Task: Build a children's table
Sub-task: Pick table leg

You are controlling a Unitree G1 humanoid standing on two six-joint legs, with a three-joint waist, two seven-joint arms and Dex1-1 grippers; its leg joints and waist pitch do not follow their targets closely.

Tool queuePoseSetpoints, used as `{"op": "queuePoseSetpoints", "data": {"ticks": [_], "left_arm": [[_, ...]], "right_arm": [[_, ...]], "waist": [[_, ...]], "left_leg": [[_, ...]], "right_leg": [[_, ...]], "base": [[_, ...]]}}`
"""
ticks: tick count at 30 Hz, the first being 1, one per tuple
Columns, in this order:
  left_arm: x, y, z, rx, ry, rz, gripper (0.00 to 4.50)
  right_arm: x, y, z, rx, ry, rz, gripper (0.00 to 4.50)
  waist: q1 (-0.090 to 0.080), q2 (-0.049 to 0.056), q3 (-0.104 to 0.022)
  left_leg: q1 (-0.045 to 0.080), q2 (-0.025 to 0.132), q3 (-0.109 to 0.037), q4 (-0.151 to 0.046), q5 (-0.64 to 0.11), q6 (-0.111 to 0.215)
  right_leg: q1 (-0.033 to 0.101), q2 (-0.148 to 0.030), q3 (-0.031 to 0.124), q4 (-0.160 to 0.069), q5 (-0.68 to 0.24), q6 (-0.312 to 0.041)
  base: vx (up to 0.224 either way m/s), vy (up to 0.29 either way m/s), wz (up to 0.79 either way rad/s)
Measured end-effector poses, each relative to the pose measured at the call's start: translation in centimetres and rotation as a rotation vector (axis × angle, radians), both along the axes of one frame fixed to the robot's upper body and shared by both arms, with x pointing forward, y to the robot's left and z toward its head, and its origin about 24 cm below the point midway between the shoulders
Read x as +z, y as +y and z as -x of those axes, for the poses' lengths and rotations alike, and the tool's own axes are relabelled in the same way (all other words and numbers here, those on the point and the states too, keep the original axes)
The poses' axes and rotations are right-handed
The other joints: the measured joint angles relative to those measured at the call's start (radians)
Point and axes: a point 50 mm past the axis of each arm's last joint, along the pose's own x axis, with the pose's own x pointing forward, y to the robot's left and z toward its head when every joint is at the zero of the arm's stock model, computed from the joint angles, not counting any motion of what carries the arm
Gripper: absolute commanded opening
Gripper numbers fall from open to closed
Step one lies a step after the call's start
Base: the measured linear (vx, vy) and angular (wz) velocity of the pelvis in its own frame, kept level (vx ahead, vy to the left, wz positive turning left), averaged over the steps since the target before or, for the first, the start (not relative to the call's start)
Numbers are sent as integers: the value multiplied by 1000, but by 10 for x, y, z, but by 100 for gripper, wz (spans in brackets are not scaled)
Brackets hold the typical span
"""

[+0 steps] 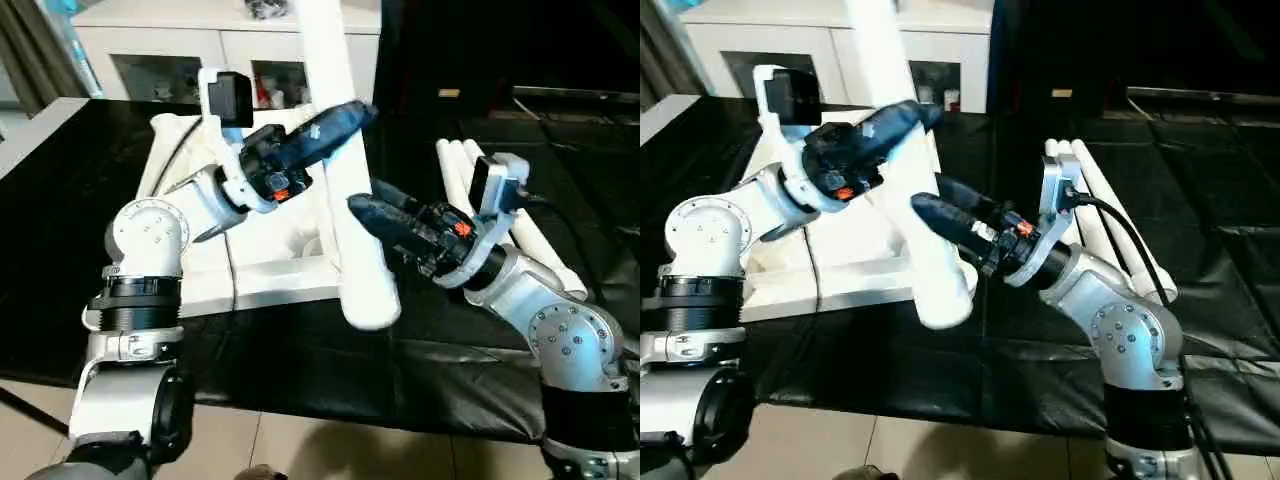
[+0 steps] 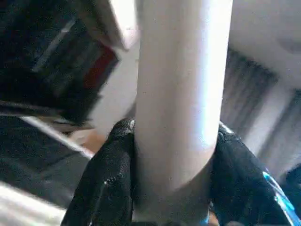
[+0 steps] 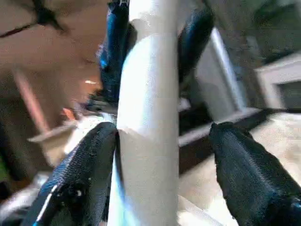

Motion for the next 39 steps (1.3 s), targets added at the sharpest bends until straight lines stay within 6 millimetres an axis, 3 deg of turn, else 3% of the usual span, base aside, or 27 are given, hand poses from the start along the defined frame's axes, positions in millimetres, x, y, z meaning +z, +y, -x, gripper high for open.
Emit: {"op": "queuePoseSetpoints", "data": {"ticks": [3, 7, 13, 20, 25, 26, 39], "left_arm": [[-8, -3, -5, 130, -10, -144, 184], [-13, -10, -10, 263, -32, -305, 184], [-9, -15, -10, 442, -62, -385, 184], [-4, -19, -7, 571, -105, -431, 184], [-7, -28, -1, 562, -136, -466, 184], [-8, -28, -1, 560, -136, -473, 184], [-12, -30, 0, 553, -146, -506, 184]], "right_arm": [[-10, -5, -6, -76, 44, 96, 395], [-19, 2, -8, -106, 69, 180, 403], [-24, 11, -14, -180, 111, 229, 403], [-29, 32, -21, -250, 150, 288, 403], [-28, 45, -24, -239, 163, 322, 364], [-29, 47, -24, -233, 176, 329, 334], [-39, 52, -22, -211, 243, 359, 226]], "waist": [[0, -2, 1], [0, -8, 4], [1, -28, 7], [3, -42, 8], [3, -50, 7], [3, -52, 7], [0, -59, 8]], "left_leg": [[0, 0, 0, 0, 0, 0], [-1, 0, 0, 0, 0, 0], [-2, 0, 0, 0, 4, 6], [-2, 0, 1, 0, 4, 6], [-2, 0, 1, 0, 4, 6], [-1, 0, 1, 0, 4, 6], [-1, 0, 1, 0, 2, 1]], "right_leg": [[0, 0, 0, 0, 0, 0], [-1, 0, 0, 0, 0, 0], [-2, 0, 0, 2, 0, 0], [-2, 0, 0, 2, 0, 0], [-2, 0, 0, 2, 0, 0], [-2, 0, 0, 2, 0, 0], [-2, 0, 0, 3, 1, 0]], "base": [[0, 0, 0], [0, 0, 0], [0, 0, 0], [0, 0, 0], [0, 0, 0], [0, 0, 0], [0, 0, 0]]}}
